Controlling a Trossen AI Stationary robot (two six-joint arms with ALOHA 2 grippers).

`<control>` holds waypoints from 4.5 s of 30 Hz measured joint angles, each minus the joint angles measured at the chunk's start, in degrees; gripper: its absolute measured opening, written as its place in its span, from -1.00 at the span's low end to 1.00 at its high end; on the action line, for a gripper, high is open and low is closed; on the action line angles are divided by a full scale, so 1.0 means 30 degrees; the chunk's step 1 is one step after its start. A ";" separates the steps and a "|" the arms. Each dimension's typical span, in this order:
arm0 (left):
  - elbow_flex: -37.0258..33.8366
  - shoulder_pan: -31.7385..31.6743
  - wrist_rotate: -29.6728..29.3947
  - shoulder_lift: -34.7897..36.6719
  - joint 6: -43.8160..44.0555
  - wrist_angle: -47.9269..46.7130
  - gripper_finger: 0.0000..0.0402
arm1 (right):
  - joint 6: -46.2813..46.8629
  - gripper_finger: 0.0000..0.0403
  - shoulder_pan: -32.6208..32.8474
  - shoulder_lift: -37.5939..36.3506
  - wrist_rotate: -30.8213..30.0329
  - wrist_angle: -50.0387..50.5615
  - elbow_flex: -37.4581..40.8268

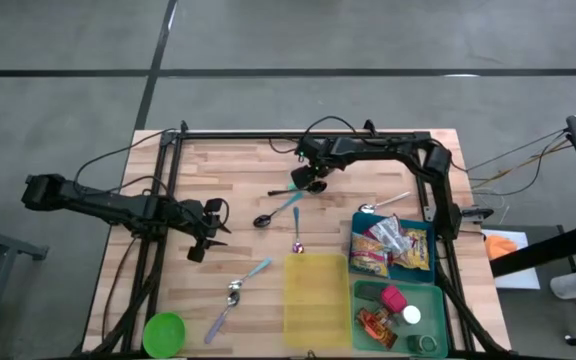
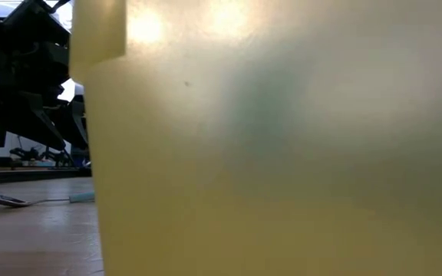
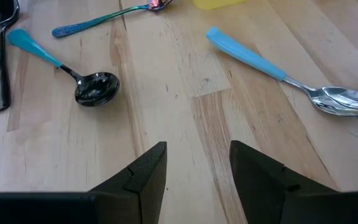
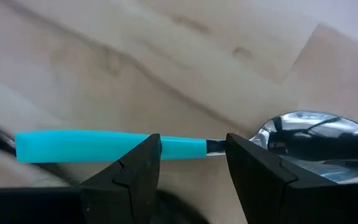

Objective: Pick & Place Food Item
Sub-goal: Put the light blue spoon into the yellow bin

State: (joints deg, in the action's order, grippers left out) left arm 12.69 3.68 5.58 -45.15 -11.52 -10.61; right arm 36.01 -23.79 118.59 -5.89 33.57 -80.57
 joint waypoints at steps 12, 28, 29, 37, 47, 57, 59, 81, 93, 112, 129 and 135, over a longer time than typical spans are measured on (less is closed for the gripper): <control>-0.0001 0.0000 0.0000 0.0000 0.0034 0.0006 -0.14 | -0.0077 -0.10 0.0997 -0.0865 -0.0901 0.1033 0.0164; -0.0001 0.0000 0.0000 0.0000 0.0020 0.0007 -0.13 | -1.0177 -0.10 0.1063 -0.3882 -0.1559 0.1907 0.0440; -0.0001 0.0000 0.0000 0.0000 0.0020 -0.0002 -0.13 | -1.1249 -0.10 0.1063 -0.4015 -0.1571 0.1958 0.0488; -0.0001 0.0000 -0.0002 0.0000 -0.0011 0.0000 -0.13 | -1.5043 -0.10 0.1056 -0.3441 -0.1589 0.2739 0.0565; -0.0001 0.0000 0.0000 0.0007 -0.0010 0.0000 -0.13 | -1.6138 -0.10 0.0997 -0.1820 -0.2323 0.2685 0.0558; -0.0001 -0.0004 0.0000 0.0007 -0.0002 -0.0006 -0.13 | -1.6031 -0.10 0.0925 -0.1234 -0.2655 0.2567 0.0495; -0.0001 -0.0007 0.0000 0.0007 -0.0002 0.0000 -0.13 | -1.6010 -0.10 0.0925 -0.1236 -0.2613 0.2549 0.0422; -0.0001 -0.0007 0.0000 0.0007 0.0034 0.0000 -0.13 | -1.3577 -0.10 0.3252 -0.1263 -0.1979 0.4079 0.0421; -0.0001 -0.0002 -0.0005 0.0000 -0.0008 0.0000 -0.13 | -1.4691 -0.10 0.2261 -0.1299 -0.3047 0.4220 -0.1238; -0.0001 -0.0001 -0.0007 0.0000 -0.0010 0.0000 -0.13 | -1.8159 -0.10 0.0779 -0.1125 -0.0977 0.3524 -0.0972; 0.0003 -0.0004 -0.0004 0.0000 0.0008 0.0000 -0.14 | -1.7859 -0.10 0.0546 -0.1117 -0.0313 0.2721 -0.0400; -0.0001 -0.0003 -0.0004 0.0000 0.0041 0.0000 -0.14 | -1.7988 -0.10 0.0543 -0.1086 -0.0306 0.1588 0.0454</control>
State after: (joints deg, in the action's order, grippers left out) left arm 12.69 3.67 5.57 -45.15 -11.40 -10.61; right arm -17.95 -22.16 115.33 -6.81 38.33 -79.20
